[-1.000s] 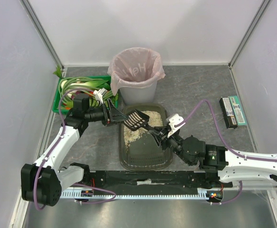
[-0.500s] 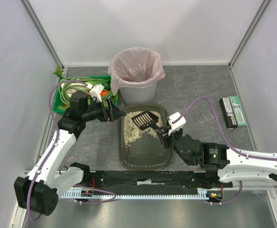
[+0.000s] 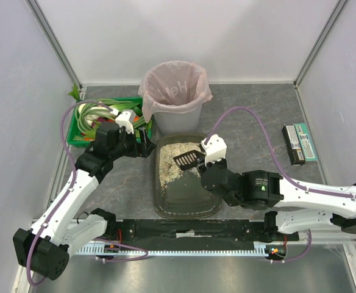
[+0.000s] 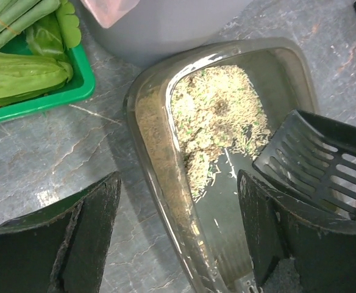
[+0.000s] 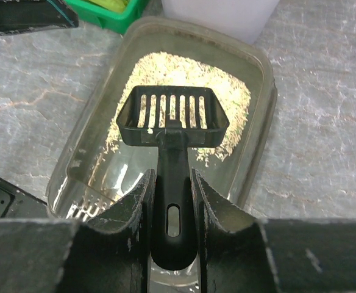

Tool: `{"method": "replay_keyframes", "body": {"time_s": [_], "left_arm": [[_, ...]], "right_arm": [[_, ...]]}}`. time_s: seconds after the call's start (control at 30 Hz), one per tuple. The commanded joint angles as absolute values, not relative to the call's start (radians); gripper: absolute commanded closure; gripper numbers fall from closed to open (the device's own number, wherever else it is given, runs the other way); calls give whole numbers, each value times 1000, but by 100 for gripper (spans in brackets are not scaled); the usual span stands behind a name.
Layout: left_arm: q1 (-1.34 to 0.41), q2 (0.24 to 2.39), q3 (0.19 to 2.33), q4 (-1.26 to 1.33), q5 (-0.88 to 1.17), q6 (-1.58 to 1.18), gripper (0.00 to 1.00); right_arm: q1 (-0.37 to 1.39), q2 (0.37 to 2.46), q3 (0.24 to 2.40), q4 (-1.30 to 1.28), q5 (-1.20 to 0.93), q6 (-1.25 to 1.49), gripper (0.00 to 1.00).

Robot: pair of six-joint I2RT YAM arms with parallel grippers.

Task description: Clean the litter box

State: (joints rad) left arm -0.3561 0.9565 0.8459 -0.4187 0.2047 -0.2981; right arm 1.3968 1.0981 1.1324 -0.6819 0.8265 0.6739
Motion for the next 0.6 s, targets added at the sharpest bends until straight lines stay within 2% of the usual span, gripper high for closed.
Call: {"method": "replay_keyframes", "body": {"time_s": [0.0,0.2,0.4,0.57], "left_arm": [[-362,916,819,-397,158,-218,17],[-386,942,824,-412,160,-242,17],[-443,1003,917,-457,136,-232,17],[-449,1014,910,-459,144,-236,17]], "right_arm": [[1396,1132,1219,-840,824,802,100],[1385,1247,1330,-983,827,905,100],[1339,1284,1344,-974,770,931,100],[1339,1313,1359,-977,761,924,100]]}}
